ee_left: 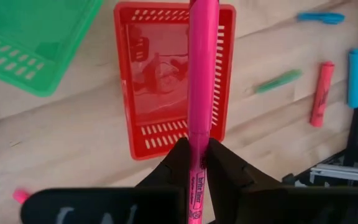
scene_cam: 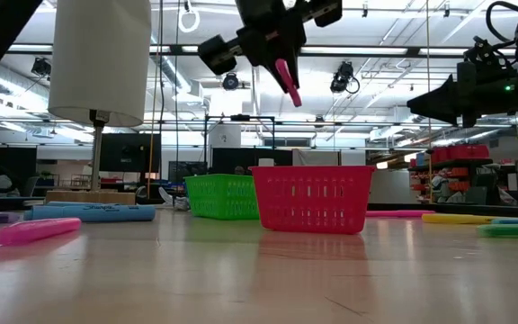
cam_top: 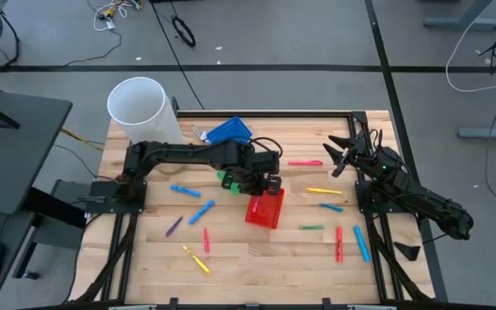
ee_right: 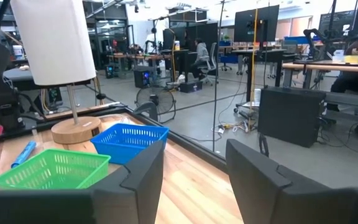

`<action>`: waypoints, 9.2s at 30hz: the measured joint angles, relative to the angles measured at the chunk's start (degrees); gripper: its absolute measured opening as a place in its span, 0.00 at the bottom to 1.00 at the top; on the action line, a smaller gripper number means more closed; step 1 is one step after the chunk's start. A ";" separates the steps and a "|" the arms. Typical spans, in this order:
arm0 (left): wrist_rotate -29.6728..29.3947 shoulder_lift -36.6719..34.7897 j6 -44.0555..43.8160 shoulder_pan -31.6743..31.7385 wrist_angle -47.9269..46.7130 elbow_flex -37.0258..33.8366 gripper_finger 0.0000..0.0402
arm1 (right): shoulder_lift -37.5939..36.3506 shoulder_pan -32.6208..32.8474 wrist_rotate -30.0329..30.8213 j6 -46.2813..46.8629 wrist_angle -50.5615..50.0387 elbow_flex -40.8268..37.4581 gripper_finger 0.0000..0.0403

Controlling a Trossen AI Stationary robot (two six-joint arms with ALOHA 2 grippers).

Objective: Pick & Place Markers
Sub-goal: Put the bottom pink pen into the red bin, then put the bottom yellow pen into the red bin

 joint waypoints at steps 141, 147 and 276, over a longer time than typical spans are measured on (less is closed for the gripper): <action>5.51 0.64 34.17 -2.38 -0.82 -0.15 0.43 | -0.01 -0.02 0.00 0.00 -0.02 0.00 0.44; 8.10 0.29 49.94 -3.61 -7.81 -0.15 0.43 | 0.01 -0.02 0.00 -0.02 -0.02 0.00 0.44; -2.89 -10.87 88.40 -35.43 21.98 -47.56 0.43 | -0.01 0.00 0.00 0.00 -0.01 -0.01 0.44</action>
